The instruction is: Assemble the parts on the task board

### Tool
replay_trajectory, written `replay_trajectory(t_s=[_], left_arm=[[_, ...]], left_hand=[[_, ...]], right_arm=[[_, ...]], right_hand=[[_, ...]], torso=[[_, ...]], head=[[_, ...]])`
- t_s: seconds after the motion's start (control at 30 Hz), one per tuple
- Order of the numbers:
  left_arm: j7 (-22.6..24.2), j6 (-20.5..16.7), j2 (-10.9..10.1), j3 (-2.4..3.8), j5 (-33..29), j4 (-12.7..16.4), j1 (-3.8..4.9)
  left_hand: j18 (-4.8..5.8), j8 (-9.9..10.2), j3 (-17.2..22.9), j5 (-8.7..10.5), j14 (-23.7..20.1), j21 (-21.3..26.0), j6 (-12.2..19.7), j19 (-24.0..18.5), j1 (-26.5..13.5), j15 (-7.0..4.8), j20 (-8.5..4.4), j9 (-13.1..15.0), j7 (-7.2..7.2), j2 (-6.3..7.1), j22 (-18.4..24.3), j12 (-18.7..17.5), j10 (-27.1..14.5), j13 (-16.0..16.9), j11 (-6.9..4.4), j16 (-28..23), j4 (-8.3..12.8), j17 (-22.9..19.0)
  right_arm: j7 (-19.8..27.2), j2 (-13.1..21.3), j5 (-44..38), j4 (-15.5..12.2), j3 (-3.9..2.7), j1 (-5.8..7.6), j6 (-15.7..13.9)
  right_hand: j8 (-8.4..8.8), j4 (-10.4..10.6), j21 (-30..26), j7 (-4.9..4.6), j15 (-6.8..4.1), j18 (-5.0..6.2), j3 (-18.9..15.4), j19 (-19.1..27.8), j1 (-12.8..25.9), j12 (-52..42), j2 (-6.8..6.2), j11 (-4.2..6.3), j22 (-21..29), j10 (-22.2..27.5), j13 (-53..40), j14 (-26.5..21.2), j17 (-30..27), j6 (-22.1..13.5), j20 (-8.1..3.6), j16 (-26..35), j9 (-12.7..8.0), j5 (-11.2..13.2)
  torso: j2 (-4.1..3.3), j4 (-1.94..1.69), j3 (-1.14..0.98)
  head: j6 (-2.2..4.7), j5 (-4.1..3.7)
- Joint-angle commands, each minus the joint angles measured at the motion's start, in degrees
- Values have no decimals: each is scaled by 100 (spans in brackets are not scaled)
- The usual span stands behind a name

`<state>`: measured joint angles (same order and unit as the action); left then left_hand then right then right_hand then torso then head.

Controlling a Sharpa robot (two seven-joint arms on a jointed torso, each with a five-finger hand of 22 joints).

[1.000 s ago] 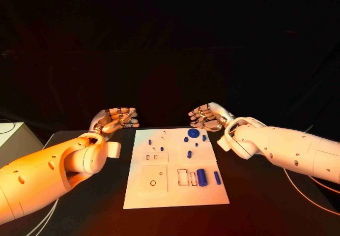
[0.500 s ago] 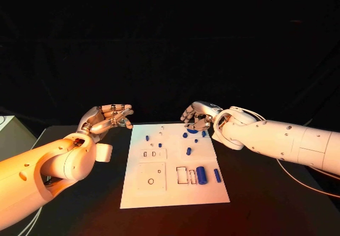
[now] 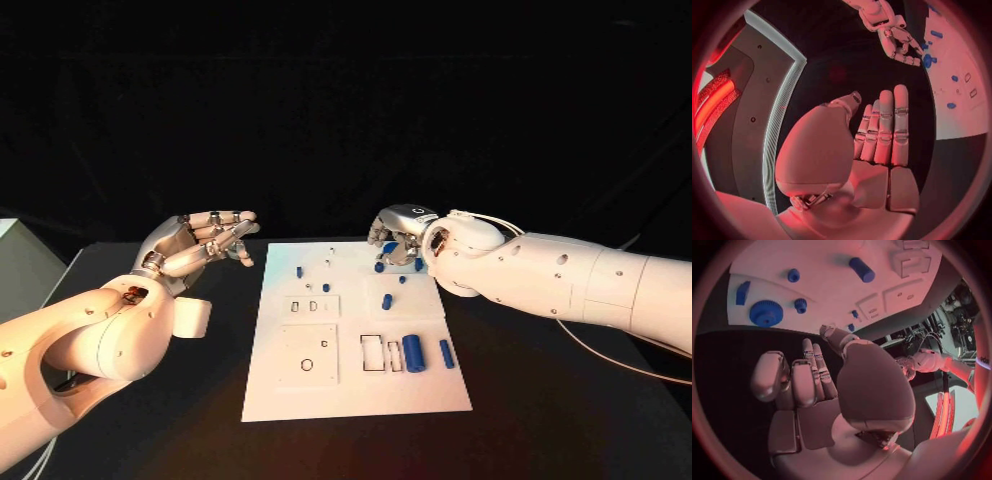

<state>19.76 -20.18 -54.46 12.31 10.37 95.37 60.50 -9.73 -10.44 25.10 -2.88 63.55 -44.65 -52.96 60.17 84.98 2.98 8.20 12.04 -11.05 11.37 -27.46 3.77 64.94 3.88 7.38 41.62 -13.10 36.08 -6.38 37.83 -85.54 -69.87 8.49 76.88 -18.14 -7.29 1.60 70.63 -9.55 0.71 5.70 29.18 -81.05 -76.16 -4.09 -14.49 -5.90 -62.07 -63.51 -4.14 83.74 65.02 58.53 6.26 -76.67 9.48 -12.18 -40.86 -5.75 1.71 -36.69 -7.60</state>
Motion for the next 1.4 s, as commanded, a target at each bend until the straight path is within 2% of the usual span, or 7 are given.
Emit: replay_trajectory(t_s=[0.03, 0.13, 0.57, 0.67, 0.73, 1.2, 1.4], left_arm=[[1, 137, -2, 9, 50, 13, -6], [2, 139, -9, 11, 56, 3, -10], [5, 144, -35, 18, 65, -3, -15], [6, 139, -46, 19, 66, -9, -15], [7, 137, -52, 20, 67, -15, -15], [9, 139, -60, 22, 74, -46, -15], [11, 140, -63, 23, 76, -47, -15]], left_hand=[[-67, 26, 53, 2, -50, -58, -37, -55, -72, 4, -3, -3, 9, 7, -32, -9, 21, 5, -6, 49, 6, 17], [-67, 26, 56, 2, -51, -71, -38, -58, -75, 4, -3, -2, 10, 7, -41, -9, 21, 5, -6, 57, 7, 21], [-68, 28, 65, 2, -58, -105, -36, -69, -84, 4, -2, -2, 9, 9, -65, -11, 15, 4, -5, 75, 8, 31], [-68, 28, 65, 2, -58, -105, -36, -69, -84, 4, -2, -2, 9, 9, -65, -11, 15, 4, -5, 75, 8, 31], [-68, 28, 65, 2, -58, -105, -36, -69, -84, 4, -2, -2, 9, 9, -65, -11, 15, 4, -5, 75, 8, 31], [-68, 31, 72, 1, -62, -125, -32, -78, -85, 5, -1, -2, 5, 11, -78, -13, 8, 3, -3, 85, 12, 36], [-69, 32, 83, 1, -66, -147, -31, -87, -82, 6, -1, -2, 4, 11, -93, -12, 4, 3, -2, 97, 19, 42]], right_arm=[[-309, -11, -382, 23, -3, 5, 244], [-345, -18, -408, 56, -3, 5, 318], [-399, -64, -430, 181, -1, -8, 577], [-401, -55, -425, 185, -1, -12, 617], [-405, -49, -423, 181, -1, -13, 646], [-398, -55, -404, 195, 0, -29, 751], [-387, -69, -393, 206, 0, -35, 727]], right_hand=[[2, -5, 57, 8, 4, -69, -41, -42, -46, -36, -25, -3, -49, 45, -10, 266, 36, -21, -2, -49, 11, -26], [-9, 2, 91, 10, 5, -75, -61, -53, -43, -44, -31, -2, -93, 48, -12, 267, 67, -5, 1, -84, 22, -30], [-21, 21, 127, 8, 9, -79, -104, -61, -39, -44, -35, -6, -139, 84, -11, 262, 93, 9, 3, -130, 38, -34], [-25, 24, 135, 8, 9, -81, -108, -63, -41, -47, -30, -6, -150, 83, -12, 261, 93, 16, 4, -134, 41, -36], [-27, 26, 144, 8, 9, -82, -110, -66, -42, -51, -27, -6, -162, 80, -13, 260, 93, 20, 4, -138, 44, -39], [-63, 51, 197, 7, 8, -90, -102, -79, -62, -96, 11, -1, -233, 30, -25, 248, 102, 77, 5, -180, 75, -102], [-93, 73, 239, 12, 3, -97, -49, -88, -76, -133, 53, 7, -291, -27, -33, 240, 107, 125, 3, -209, 101, -127]], torso=[[-67, -45, 17], [-87, -61, 23], [-153, -119, 35], [-184, -117, 28], [-201, -119, 36], [-274, -142, 40], [-292, -152, 47]], head=[[14, -43], [14, -76], [27, -111], [53, -111], [68, -116], [122, -132], [122, -137]])
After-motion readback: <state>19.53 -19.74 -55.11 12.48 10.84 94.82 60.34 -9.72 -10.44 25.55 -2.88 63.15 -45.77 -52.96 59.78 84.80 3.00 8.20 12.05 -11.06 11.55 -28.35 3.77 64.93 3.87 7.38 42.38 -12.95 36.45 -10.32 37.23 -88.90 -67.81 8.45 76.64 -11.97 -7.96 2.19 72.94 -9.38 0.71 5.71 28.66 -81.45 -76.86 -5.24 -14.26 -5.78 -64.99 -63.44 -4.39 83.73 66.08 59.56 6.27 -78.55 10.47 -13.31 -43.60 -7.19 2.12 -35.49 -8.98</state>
